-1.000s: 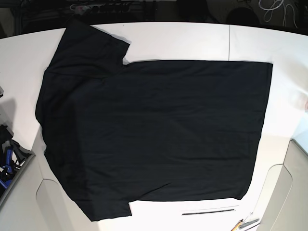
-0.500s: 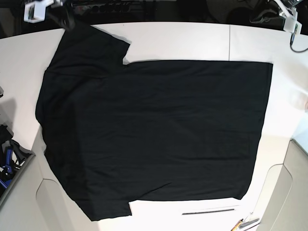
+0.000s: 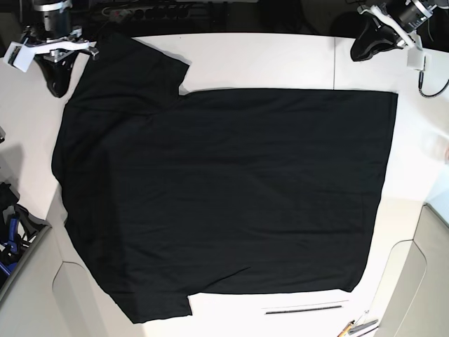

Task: Fold the T-shirt properly
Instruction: 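Lower both grippers to the shoulder corners of the black T-shirt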

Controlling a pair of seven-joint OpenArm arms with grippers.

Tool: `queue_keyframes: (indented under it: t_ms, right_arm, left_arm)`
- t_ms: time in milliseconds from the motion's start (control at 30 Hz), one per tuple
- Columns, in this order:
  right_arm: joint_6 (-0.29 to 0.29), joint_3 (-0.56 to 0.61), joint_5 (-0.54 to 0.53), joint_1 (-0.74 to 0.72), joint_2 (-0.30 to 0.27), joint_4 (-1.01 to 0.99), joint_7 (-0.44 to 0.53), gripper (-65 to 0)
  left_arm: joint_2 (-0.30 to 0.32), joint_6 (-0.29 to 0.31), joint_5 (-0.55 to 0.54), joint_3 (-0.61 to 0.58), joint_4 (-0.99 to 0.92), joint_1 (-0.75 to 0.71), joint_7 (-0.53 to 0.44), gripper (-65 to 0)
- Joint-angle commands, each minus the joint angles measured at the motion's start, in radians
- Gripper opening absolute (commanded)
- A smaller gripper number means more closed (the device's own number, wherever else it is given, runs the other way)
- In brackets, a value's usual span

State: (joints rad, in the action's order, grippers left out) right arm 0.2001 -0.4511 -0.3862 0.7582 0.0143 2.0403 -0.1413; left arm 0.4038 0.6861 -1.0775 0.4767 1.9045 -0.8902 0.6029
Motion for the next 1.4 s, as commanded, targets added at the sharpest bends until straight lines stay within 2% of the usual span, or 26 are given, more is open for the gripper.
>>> queue_keyframes:
  t_ms: [0,33,100,167,233,267,367,400,500,567,633,800,967,1133,1300,1333,1367]
  right_arm:
    - [0.009,-0.005,0.027,-0.001,0.000,0.015,0.022,-65.0]
    - [0.006,-0.005,0.052,-0.004,0.000,0.015,0.016,-65.0]
    - [0.006,-0.005,0.058,-0.010,0.000,0.015,0.016,-51.6]
    - [0.006,-0.005,0.076,-0.027,0.000,0.015,0.016,-41.3]
    - [0.006,-0.005,0.126,-0.046,0.000,0.015,0.016,-40.0]
    - [0.006,-0.005,0.148,-0.055,0.000,0.015,0.016,-40.0]
    - [0.001,-0.005,0.171,-0.064,0.000,0.015,0.010,-39.9]
    - [-0.016,-0.005,0.176,-0.065,0.000,0.015,0.007,-39.9]
    - [-0.130,-0.013,0.181,-0.078,-0.001,0.015,-0.047,-34.2]
    - [-0.133,-0.039,0.176,-0.096,-0.001,0.012,-0.107,-31.4]
    - [-0.101,-0.077,0.129,-0.116,0.000,-0.005,-0.152,-31.4]
    - [0.032,-0.161,-0.029,-0.177,-0.001,-0.134,-0.176,-31.4]
    - [0.109,-0.180,-0.120,-0.284,-0.003,-0.336,-0.227,-31.4]
    - [0.153,-0.177,-0.206,-0.364,-0.003,-0.465,-0.262,-31.4]
    - [0.157,-0.150,-0.235,-0.405,-0.003,-0.492,-0.285,-31.6]
    - [0.157,-0.141,-0.235,-0.410,-0.007,-0.492,-0.286,-33.3]
    - [0.156,-0.133,-0.235,-0.412,-0.011,-0.492,-0.285,-37.6]
  left_arm:
    - [0.009,0.012,-0.018,0.008,0.012,0.000,-0.018,-65.0]
    - [0.009,0.012,-0.018,0.008,0.012,0.008,-0.018,-65.0]
    - [0.009,0.012,-0.019,0.008,0.012,0.019,-0.018,-64.4]
    - [0.009,0.012,-0.019,0.008,0.012,0.037,-0.014,-50.0]
    - [0.009,0.012,-0.018,0.008,0.012,0.054,-0.014,-38.2]
    - [0.009,0.012,-0.018,0.008,0.012,0.060,-0.010,-35.3]
    - [0.009,0.012,-0.018,0.008,0.012,0.061,-0.010,-34.8]
    - [0.009,0.012,-0.018,0.008,0.012,0.061,-0.004,-34.8]
    - [0.009,0.012,-0.019,0.008,0.012,0.062,-0.002,-34.8]
    - [0.009,0.012,-0.030,0.008,0.012,0.062,0.000,-34.8]
    - [0.009,0.012,-0.050,0.008,0.012,0.062,0.003,-34.8]
    - [0.009,0.012,-0.071,0.008,0.012,0.073,0.026,-34.8]
    - [0.009,0.012,-0.070,0.008,0.012,0.092,0.060,-34.8]
    - [0.008,0.012,-0.071,0.008,0.012,0.092,0.060,-34.8]
    - [-0.013,0.012,-0.063,0.008,0.012,0.092,0.060,-34.8]
    - [-0.018,0.012,-0.063,0.008,0.012,0.093,0.059,-34.8]
    - [-0.023,0.012,-0.064,0.008,0.012,0.094,0.059,-34.8]
